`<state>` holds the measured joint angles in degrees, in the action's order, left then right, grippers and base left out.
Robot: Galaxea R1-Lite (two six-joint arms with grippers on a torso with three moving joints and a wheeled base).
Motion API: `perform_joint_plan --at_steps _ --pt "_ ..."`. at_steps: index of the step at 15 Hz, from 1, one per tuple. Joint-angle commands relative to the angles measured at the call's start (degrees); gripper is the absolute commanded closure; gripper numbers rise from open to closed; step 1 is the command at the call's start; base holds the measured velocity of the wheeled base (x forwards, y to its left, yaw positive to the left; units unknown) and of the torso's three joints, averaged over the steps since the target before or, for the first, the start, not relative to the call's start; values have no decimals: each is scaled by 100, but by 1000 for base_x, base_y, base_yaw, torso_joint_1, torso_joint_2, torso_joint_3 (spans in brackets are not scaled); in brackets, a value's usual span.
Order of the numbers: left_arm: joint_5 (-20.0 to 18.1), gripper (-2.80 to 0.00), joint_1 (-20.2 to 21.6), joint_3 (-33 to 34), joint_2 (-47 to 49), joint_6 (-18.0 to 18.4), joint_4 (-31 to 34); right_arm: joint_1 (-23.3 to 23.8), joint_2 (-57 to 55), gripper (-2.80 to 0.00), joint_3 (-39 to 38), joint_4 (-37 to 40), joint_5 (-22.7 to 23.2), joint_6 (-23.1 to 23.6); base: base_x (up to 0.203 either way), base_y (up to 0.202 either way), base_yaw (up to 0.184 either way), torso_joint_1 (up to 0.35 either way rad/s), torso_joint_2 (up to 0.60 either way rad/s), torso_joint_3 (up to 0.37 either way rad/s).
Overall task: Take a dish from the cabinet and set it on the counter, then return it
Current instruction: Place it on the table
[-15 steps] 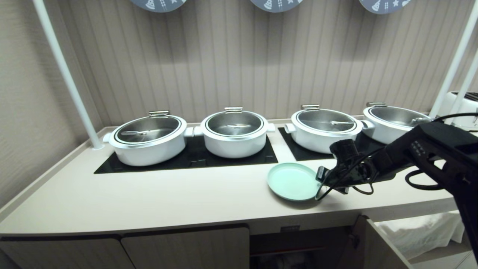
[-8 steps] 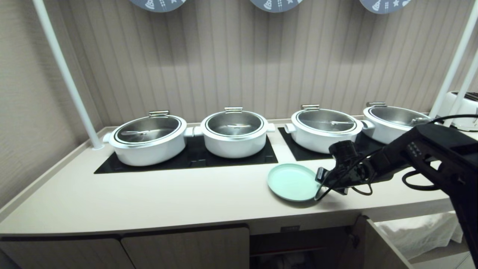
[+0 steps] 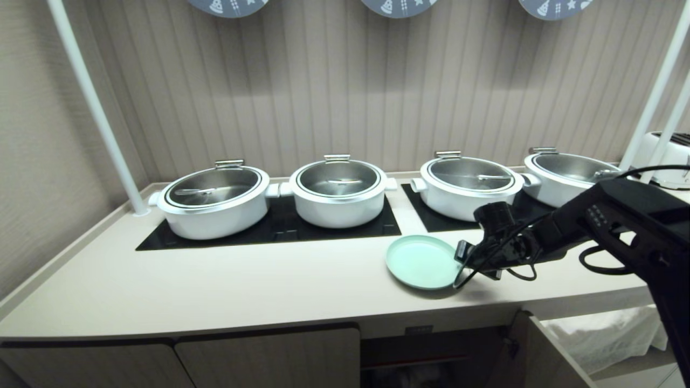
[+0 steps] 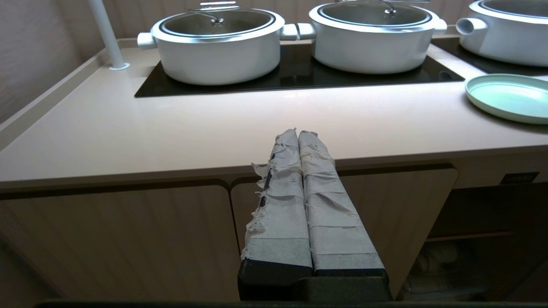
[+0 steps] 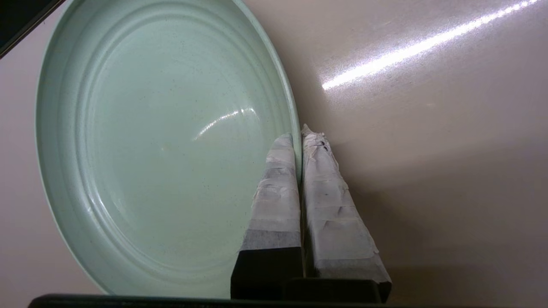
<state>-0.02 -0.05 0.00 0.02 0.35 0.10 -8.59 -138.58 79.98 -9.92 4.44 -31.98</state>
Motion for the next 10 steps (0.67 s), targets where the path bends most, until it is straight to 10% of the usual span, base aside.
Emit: perform_joint_plan --at_steps 1,9,10 --pt "2 0 -4 0 -2 1 -1 -2 15 0 -9 -10 4 -19 0 0 0 0 0 0" --pt "2 0 3 0 -2 1 -1 -11 7 0 0 9 4 -19 0 0 0 0 0 0" --pt "2 0 5 0 -2 1 -1 -11 7 -280 9 61 4 -19 0 0 0 0 0 0"
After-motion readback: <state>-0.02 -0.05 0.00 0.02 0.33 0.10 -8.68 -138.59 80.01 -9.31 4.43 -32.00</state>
